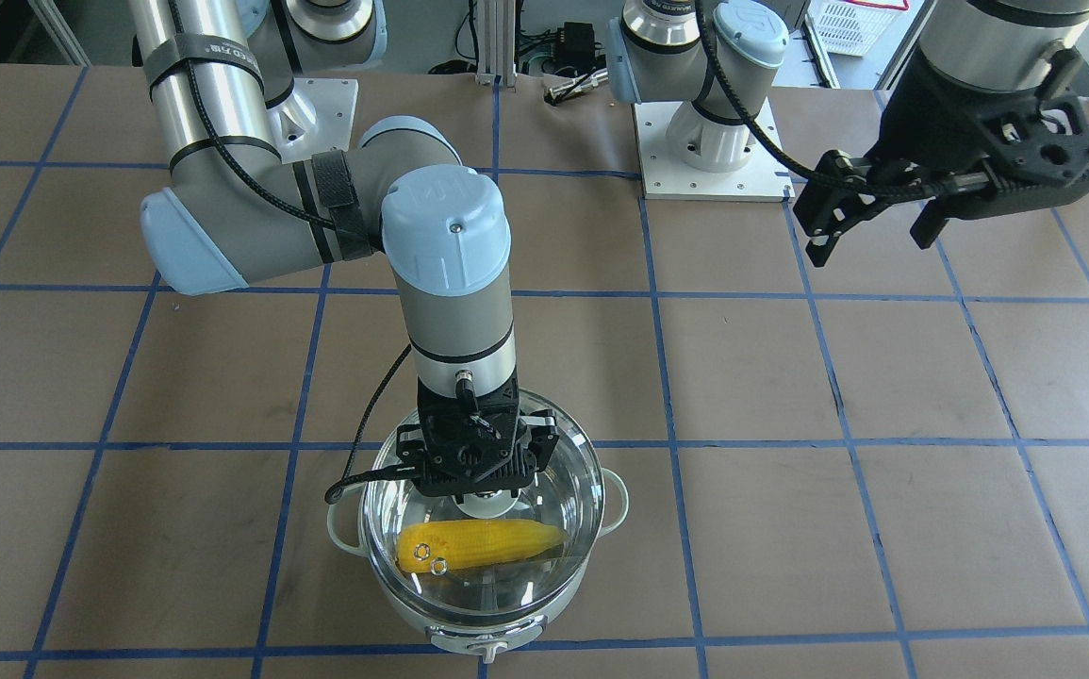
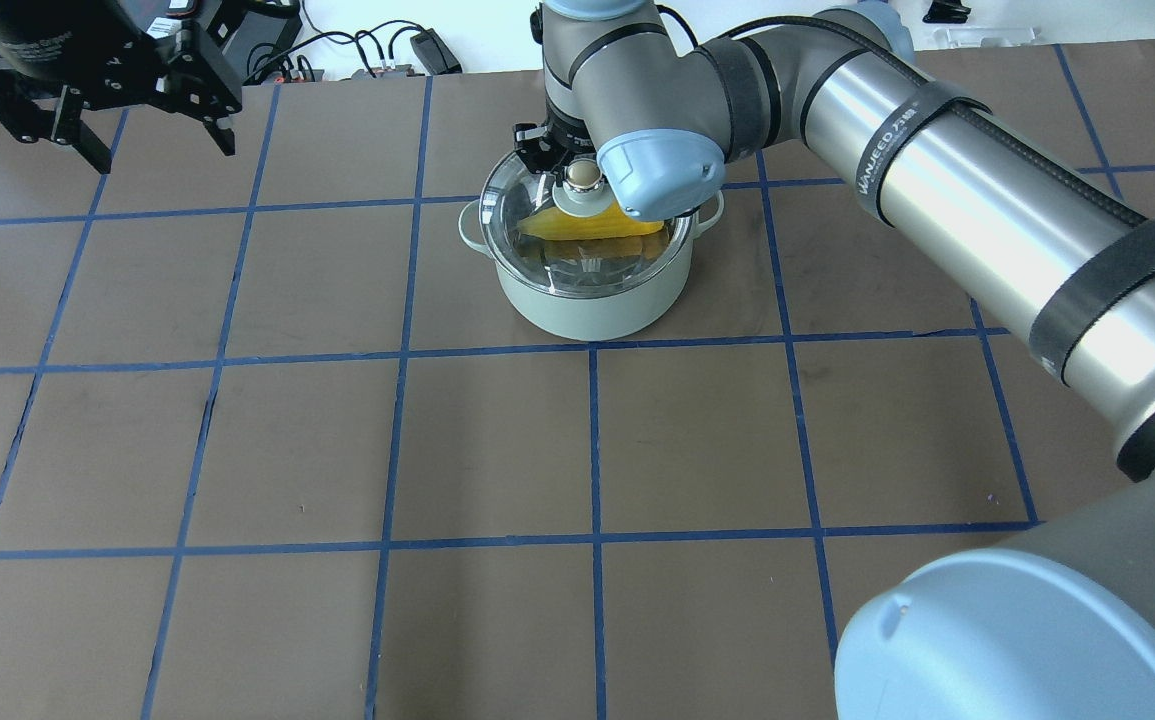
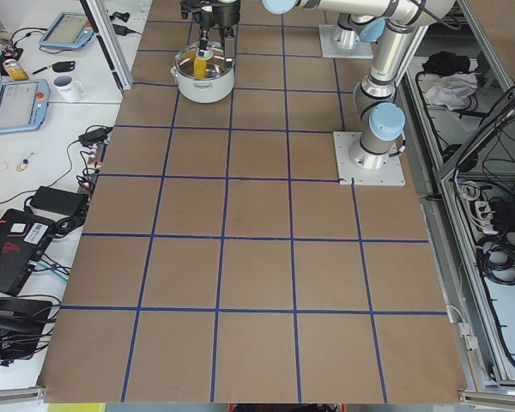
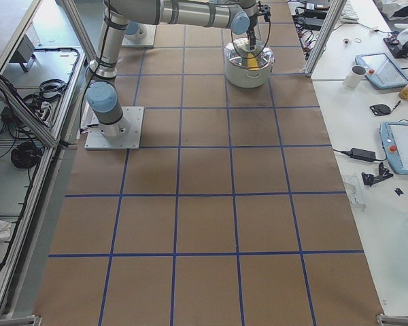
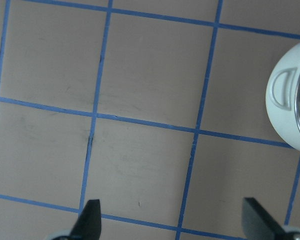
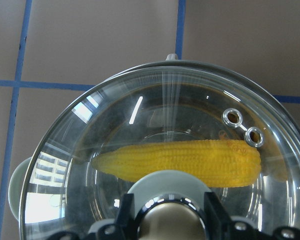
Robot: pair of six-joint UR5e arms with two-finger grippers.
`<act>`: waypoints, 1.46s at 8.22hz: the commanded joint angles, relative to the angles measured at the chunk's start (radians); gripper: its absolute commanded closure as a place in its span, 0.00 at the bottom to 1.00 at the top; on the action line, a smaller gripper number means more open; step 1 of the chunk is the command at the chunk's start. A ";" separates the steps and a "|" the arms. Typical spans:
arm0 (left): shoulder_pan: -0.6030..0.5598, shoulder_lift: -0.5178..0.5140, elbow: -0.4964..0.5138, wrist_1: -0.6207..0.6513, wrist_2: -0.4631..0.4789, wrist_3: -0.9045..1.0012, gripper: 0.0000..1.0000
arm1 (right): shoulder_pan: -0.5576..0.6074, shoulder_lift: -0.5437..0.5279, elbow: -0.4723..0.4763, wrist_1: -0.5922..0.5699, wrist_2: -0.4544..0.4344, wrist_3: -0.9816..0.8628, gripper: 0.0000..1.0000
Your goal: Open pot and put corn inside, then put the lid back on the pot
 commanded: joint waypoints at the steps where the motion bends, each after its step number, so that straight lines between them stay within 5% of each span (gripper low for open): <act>1: -0.116 -0.010 -0.021 0.002 -0.004 0.007 0.00 | -0.001 0.004 0.003 -0.003 -0.004 -0.002 0.74; 12: -0.117 -0.020 -0.057 0.014 0.001 0.022 0.00 | -0.009 0.003 0.006 -0.040 -0.008 -0.032 0.76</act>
